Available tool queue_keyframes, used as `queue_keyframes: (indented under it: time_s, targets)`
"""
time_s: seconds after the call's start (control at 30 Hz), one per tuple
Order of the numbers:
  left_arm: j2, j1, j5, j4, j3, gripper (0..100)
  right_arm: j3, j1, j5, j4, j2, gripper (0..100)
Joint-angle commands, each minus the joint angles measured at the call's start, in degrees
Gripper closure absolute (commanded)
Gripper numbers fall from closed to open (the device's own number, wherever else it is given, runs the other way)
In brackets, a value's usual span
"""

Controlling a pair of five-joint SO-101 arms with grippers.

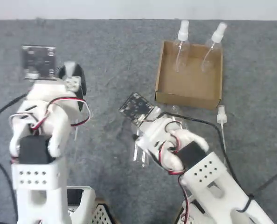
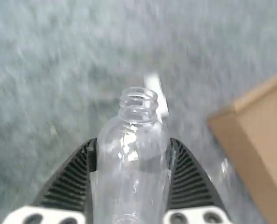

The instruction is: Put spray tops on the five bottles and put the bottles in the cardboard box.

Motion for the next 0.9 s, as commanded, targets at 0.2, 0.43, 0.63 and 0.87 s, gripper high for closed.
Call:
queue_keyframes:
  time_s: [0.2,0.43,0.63,0.87]
  targets:
    - [-2.2,0.18,13.63,-3.43,-9.89,99,2.02,-3.82,-1.41,-12.18,-1.89,99.2]
    - [-2.2,2.64,18.64,-8.62,-7.6,99,8.35,-8.04,-7.56,-25.71,-2.07,99.2]
    - [-1.76,4.48,18.81,-12.13,-4.35,99,9.41,-8.13,-7.82,-26.68,-2.07,99.2]
    - [-1.76,4.4,18.73,-21.54,3.12,99,9.76,-8.13,-7.82,-26.68,-2.07,99.2]
